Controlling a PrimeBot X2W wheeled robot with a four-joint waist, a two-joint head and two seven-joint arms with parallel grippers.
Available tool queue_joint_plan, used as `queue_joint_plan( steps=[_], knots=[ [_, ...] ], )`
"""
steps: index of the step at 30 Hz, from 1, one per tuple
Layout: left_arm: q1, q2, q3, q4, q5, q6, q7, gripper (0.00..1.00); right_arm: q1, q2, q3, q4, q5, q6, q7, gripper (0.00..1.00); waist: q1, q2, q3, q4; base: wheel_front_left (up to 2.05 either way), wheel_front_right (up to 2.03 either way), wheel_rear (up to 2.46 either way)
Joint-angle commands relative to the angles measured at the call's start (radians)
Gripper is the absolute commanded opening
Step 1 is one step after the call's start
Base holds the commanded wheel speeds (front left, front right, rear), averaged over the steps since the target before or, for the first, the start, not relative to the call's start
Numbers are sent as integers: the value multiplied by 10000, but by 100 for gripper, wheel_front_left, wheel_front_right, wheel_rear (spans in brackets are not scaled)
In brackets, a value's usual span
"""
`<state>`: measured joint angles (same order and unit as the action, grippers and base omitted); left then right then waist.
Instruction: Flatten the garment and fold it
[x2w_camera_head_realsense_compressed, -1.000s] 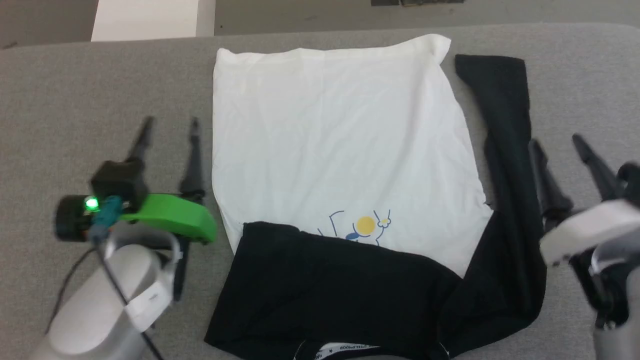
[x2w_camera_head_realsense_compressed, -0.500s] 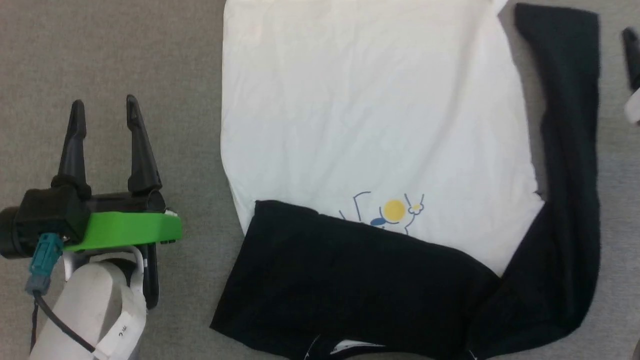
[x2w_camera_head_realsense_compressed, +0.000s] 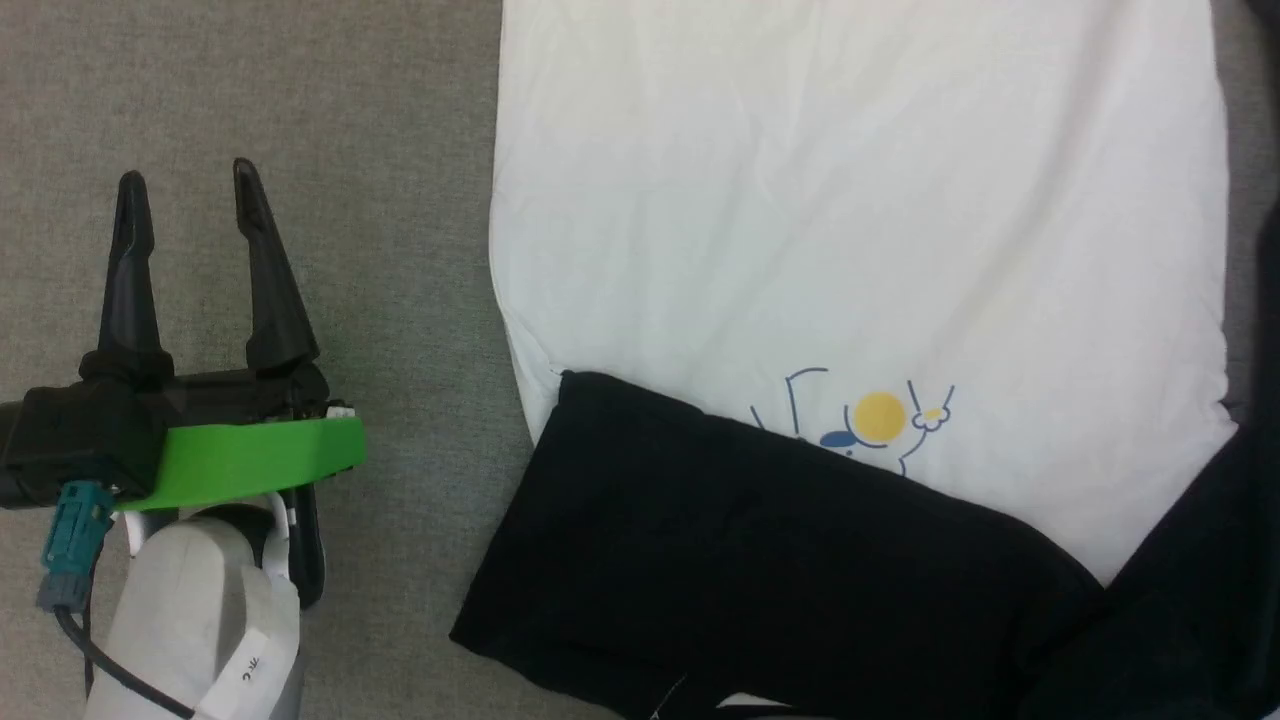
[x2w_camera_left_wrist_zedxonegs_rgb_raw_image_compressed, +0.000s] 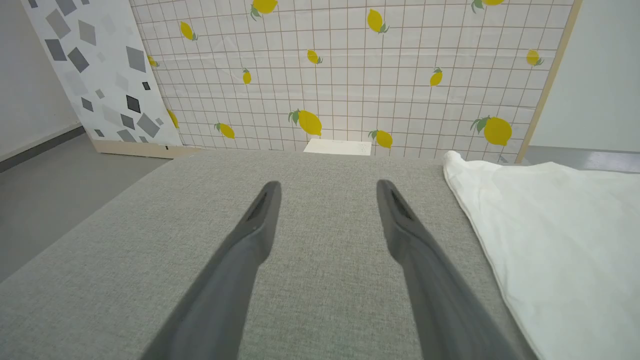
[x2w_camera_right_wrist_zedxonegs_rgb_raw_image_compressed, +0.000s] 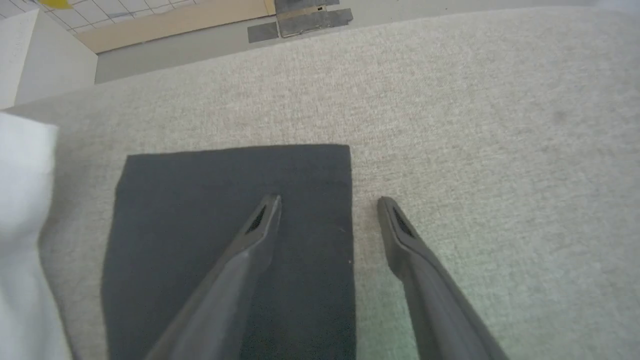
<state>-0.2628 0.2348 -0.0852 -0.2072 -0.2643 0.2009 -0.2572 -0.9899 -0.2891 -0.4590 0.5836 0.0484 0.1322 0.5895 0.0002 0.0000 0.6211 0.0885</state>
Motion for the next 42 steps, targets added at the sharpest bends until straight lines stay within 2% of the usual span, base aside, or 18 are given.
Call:
queue_joint_plan(
  steps=[1,2,3,5,8,12,20,26,33,37,42],
  knots=[
    [138,-117,81,-36,178,-123,-45,100,-141,35,-75,171,-199,-15,252,100,-2,0,178,149,0,0,0],
    [136,-174,115,-38,238,-177,-45,100,-169,43,-81,225,-286,-15,418,84,-2,0,186,147,0,0,0],
    [133,-241,158,-38,308,-243,-45,100,-186,63,-38,274,-358,-15,639,41,-2,0,189,139,0,0,0],
    [142,-351,243,-27,419,-346,-45,100,-181,84,74,251,-418,-15,910,0,-2,0,175,103,0,0,0],
    [171,-492,346,40,555,-499,-45,100,-5,-12,176,-24,-559,-15,771,0,-2,0,41,25,0,0,0],
    [258,-636,442,214,708,-742,-45,100,437,-143,115,-523,-632,-15,-29,0,-2,0,-398,-121,0,0,0],
    [548,-914,388,768,893,-1296,-45,100,2219,-242,103,-1914,-142,-15,-1093,0,-2,0,-1971,-665,0,0,0],
    [895,-1013,357,1260,922,-1605,-45,100,3971,-373,360,-4179,110,-15,-982,0,-2,0,-3048,-1159,0,0,0],
    [1300,-1151,327,1728,619,-2021,-45,100,5855,-101,950,-7399,287,-15,-108,0,-2,0,-3877,-1480,0,0,0],
    [1435,-1253,338,1919,431,-2170,-45,100,6735,136,1722,-9337,332,-15,481,0,-2,0,-4190,-1484,0,0,0],
    [1496,-1322,375,2038,368,-2255,-45,100,7474,358,3344,-11298,342,-15,953,0,-2,0,-4361,-1409,0,0,0]
  ],
)
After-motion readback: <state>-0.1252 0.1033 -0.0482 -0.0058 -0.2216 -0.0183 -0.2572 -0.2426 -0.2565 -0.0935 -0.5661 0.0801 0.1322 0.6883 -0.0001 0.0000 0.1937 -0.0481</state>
